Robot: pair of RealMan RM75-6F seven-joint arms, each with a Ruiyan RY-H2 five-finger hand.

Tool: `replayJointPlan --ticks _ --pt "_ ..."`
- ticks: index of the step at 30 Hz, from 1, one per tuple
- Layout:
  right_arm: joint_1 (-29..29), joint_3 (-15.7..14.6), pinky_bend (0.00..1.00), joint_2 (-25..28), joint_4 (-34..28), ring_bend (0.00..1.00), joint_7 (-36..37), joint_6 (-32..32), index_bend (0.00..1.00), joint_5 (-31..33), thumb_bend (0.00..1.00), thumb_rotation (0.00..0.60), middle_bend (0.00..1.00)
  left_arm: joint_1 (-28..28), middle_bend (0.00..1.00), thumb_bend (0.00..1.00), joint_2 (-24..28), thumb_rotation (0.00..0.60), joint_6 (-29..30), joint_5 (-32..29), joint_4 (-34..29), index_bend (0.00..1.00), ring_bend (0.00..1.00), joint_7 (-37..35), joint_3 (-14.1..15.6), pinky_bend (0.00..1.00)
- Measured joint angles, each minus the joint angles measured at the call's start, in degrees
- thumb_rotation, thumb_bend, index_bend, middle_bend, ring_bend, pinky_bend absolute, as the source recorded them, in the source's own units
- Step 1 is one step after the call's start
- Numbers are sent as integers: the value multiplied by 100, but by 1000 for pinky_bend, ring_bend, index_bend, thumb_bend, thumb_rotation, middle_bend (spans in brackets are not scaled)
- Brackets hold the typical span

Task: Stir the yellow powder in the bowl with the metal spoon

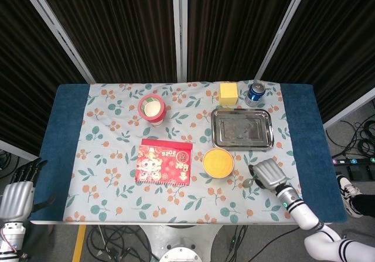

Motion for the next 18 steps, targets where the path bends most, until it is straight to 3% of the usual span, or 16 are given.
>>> replayJointPlan --ticks 18 --pt "140 29 1000 238 -413 932 -150 14 586 142 402 600 957 58 179 218 15 600 88 31 21 185 119 -71 18 125"
